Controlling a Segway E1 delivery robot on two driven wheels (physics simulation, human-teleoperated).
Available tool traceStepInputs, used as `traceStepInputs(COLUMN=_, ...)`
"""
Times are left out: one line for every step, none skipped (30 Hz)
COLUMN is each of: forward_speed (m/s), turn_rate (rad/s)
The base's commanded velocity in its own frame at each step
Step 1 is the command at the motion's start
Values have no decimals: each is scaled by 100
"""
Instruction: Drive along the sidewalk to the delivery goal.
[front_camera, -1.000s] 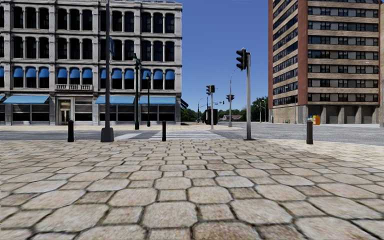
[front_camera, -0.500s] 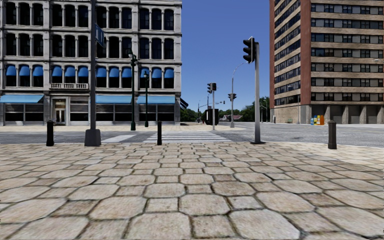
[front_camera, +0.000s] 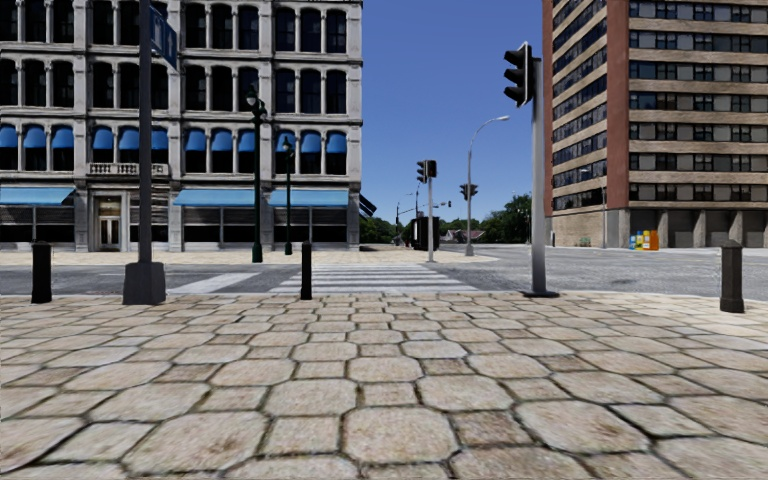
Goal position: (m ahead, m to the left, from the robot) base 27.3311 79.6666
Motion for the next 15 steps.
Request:
traceStepInputs(forward_speed=200, turn_rate=0)
traceStepInputs(forward_speed=200, turn_rate=0)
traceStepInputs(forward_speed=200, turn_rate=0)
traceStepInputs(forward_speed=200, turn_rate=0)
traceStepInputs(forward_speed=200, turn_rate=0)
traceStepInputs(forward_speed=200, turn_rate=0)
traceStepInputs(forward_speed=200, turn_rate=0)
traceStepInputs(forward_speed=200, turn_rate=0)
traceStepInputs(forward_speed=200, turn_rate=0)
traceStepInputs(forward_speed=200, turn_rate=0)
traceStepInputs(forward_speed=200, turn_rate=0)
traceStepInputs(forward_speed=200, turn_rate=0)
traceStepInputs(forward_speed=200, turn_rate=0)
traceStepInputs(forward_speed=200, turn_rate=0)
traceStepInputs(forward_speed=200, turn_rate=0)
